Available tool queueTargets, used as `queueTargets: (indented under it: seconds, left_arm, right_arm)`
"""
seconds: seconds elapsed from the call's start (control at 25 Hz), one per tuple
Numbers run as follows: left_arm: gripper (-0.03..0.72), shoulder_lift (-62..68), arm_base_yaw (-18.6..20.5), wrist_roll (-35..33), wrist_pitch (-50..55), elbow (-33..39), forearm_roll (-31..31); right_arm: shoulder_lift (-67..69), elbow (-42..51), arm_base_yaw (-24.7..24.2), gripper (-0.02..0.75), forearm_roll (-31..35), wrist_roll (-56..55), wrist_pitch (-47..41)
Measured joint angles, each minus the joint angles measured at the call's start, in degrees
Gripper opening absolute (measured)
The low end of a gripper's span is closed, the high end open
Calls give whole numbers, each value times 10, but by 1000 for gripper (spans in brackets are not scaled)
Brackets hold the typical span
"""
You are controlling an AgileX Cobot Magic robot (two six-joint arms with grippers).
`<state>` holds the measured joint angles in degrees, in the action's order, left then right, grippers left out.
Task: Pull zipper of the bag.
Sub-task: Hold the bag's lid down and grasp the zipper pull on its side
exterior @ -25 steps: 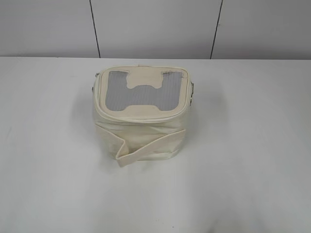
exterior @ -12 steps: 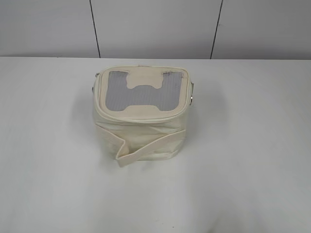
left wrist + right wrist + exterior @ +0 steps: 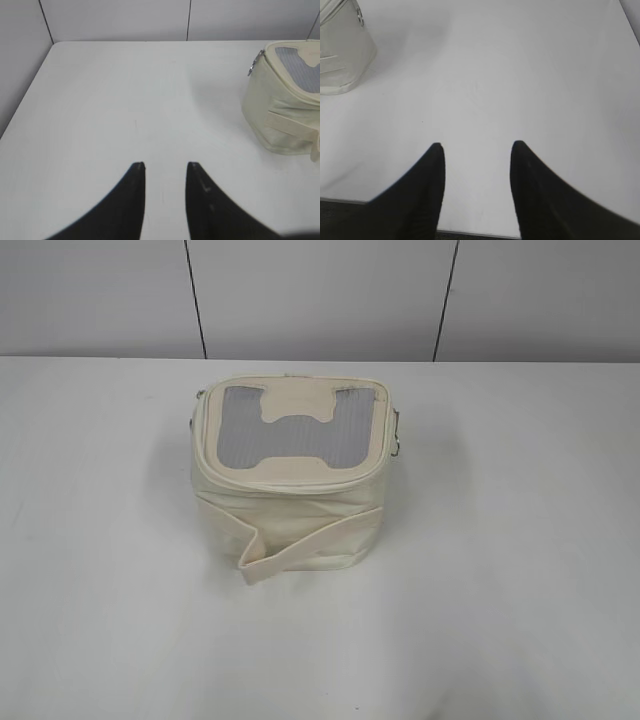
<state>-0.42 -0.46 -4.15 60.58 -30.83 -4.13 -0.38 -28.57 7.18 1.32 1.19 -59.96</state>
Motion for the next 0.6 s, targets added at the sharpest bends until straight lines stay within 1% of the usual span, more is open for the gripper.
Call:
queueTargets:
  seconds: [0.08, 0.16, 0.28, 0.4, 0.48, 0.6]
  left_arm:
    - [228, 0, 0, 0, 0, 0, 0]
    - [228, 0, 0, 0, 0, 0, 0]
    - [228, 0, 0, 0, 0, 0, 0]
    - [228, 0, 0, 0, 0, 0, -2]
    - [228, 0, 0, 0, 0, 0, -4]
    - [228, 0, 0, 0, 0, 0, -6]
  right_arm:
    - [0, 0, 0, 348, 8, 2, 0]
    - [9, -1, 0, 348, 37, 17, 1]
    - [97, -11, 0, 348, 116, 74, 30]
    - [241, -27, 0, 348, 224, 186, 127]
    - [353, -50, 0, 348, 312, 294, 195]
    - [548, -118, 2, 348, 458, 479, 232]
